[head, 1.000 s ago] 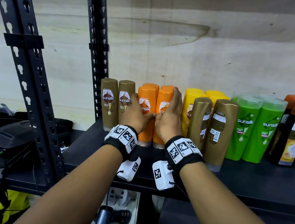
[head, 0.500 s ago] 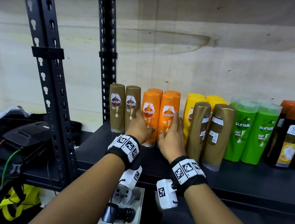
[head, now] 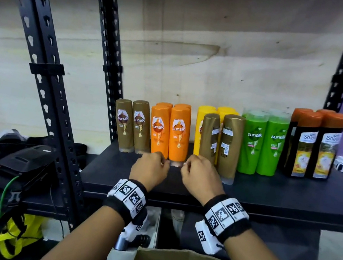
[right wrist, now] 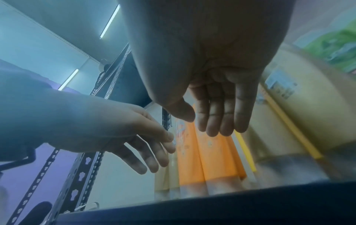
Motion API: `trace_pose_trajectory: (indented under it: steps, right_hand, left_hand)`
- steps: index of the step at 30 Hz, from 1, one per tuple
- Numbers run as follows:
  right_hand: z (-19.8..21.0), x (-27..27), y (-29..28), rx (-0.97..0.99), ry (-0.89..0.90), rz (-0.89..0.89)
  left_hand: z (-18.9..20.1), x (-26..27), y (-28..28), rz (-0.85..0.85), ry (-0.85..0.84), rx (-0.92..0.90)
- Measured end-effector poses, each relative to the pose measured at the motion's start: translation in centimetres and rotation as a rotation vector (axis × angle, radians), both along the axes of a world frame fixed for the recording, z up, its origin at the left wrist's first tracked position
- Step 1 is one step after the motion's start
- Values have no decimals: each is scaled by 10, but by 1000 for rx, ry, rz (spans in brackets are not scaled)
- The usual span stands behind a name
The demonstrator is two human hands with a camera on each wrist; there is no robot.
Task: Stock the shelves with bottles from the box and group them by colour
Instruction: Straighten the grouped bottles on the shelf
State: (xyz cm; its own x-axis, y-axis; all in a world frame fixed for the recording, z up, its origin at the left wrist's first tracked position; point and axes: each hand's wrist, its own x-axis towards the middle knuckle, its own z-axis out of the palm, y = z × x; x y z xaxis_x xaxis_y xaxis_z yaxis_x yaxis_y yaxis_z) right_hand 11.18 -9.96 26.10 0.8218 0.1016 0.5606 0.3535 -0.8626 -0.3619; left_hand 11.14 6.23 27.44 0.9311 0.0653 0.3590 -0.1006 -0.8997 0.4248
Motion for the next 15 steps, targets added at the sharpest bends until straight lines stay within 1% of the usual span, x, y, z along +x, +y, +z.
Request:
trace_pose_trajectory:
  steps: [4, 8, 13, 15]
  right_hand:
    - [5, -10, -26, -25, 26, -36]
    - [9, -16, -55, 14, 50, -83]
    - [7, -13, -88, 249, -39, -114]
    - [3, -8, -97, 322, -44, -111]
  left_hand:
    - [-1, -6, -24, -24, -36, 65]
    - [1, -4, -48, -72, -46, 64]
    - [7, 7, -72, -161, -83, -29]
    - [8, 13, -80, -198, -96, -93]
